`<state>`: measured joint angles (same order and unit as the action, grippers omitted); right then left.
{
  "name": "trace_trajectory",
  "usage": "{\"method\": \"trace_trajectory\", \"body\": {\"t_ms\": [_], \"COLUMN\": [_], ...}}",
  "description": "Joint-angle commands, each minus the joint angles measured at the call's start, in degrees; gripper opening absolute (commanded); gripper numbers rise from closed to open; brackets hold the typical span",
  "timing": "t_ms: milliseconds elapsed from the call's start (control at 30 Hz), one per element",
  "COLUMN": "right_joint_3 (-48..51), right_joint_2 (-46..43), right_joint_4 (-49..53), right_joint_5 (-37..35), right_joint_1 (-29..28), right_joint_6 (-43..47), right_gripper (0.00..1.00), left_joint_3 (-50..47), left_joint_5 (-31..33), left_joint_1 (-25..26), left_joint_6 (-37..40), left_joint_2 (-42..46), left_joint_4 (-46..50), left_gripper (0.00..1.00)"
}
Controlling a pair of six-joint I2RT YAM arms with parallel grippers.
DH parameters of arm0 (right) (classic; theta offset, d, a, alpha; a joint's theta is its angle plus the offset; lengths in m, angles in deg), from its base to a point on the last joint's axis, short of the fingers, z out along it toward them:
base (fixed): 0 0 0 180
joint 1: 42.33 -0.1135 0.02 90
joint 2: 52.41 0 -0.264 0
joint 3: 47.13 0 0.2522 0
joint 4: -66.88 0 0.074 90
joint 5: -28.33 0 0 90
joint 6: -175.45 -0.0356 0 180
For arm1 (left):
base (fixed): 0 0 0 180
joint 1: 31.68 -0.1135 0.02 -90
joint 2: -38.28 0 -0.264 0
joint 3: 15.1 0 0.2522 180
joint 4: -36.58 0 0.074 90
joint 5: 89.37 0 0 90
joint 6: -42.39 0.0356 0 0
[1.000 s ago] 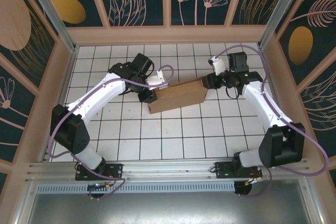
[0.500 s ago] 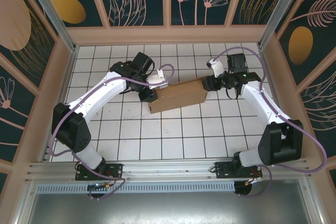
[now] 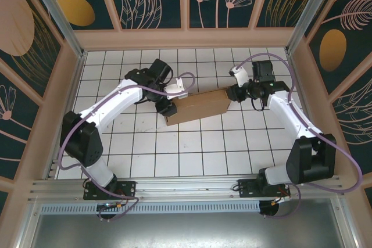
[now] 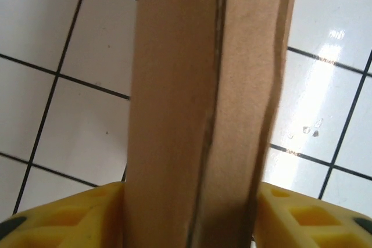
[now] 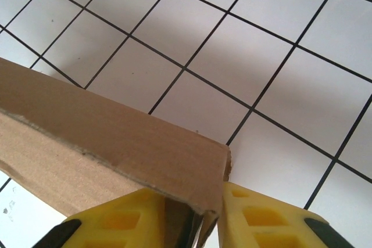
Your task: Fold the paper box
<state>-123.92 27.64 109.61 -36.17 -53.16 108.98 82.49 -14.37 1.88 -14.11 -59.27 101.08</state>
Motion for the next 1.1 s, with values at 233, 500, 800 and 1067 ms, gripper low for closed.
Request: {"method": "trace_trajectory", "body": {"t_ms": [233, 500, 800, 1067], "right_joint_3": [2.03, 1.5, 2.4, 0.35], "right_joint_2": [2.29, 1.81, 0.71, 3.74], "right_joint_4": [4.31, 3.53, 0.89, 3.14], "right_joint_5": [-2.31, -0.79, 2.84, 0.11], "right_joint_1": [-1.24, -1.23, -1.11, -0.71], "right_joint_6": [-1.51, -3.49, -4.04, -6.29], "right_gripper": [0.26, 0.23, 0.31, 0.2], "left_joint_3": [-3.23, -3.94, -3.57, -6.39], "left_joint_5": [0.32, 0.06, -2.9, -6.22], "left_joint_1": [0.62, 0.54, 0.37, -1.97], "left_joint_6": [-1.24, -1.83, -0.89, -3.1], "left_joint_2": [-1.02, -1.02, 1.03, 3.43], "left_joint_4": [-4.27, -4.77, -6.34, -12.98], "left_gripper": [0.67, 0.34, 0.37, 0.68]}}
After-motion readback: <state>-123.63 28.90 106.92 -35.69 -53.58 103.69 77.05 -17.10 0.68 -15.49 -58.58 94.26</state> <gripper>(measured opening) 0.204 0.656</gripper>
